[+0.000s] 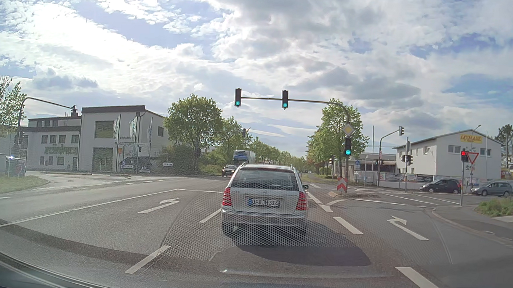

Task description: Follow the waypoints while adhering to traffic rules and regulations

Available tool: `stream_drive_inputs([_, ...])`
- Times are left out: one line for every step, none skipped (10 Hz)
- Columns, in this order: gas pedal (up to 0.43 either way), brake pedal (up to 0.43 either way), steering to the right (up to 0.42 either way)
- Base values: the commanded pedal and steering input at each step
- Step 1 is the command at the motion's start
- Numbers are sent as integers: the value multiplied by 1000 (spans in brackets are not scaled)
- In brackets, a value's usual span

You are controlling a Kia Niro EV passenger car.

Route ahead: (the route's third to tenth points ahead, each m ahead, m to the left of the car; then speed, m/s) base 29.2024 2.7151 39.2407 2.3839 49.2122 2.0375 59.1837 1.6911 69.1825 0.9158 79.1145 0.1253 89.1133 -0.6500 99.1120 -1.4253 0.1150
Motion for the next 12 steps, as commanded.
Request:
stream_drive_inputs([0, 0, -3])
stream_drive_inputs([0, 0, -3])
stream_drive_inputs([59, 0, -3])
stream_drive_inputs([87, 0, -2])
stream_drive_inputs([130, 0, -3])
stream_drive_inputs([169, 0, -3])
stream_drive_inputs([189, 0, -2])
stream_drive_inputs([197, 0, -3])
stream_drive_inputs([209, 0, -3])
stream_drive_inputs([209, 0, -3])
stream_drive_inputs([220, 0, -3])
stream_drive_inputs([228, 0, -3])
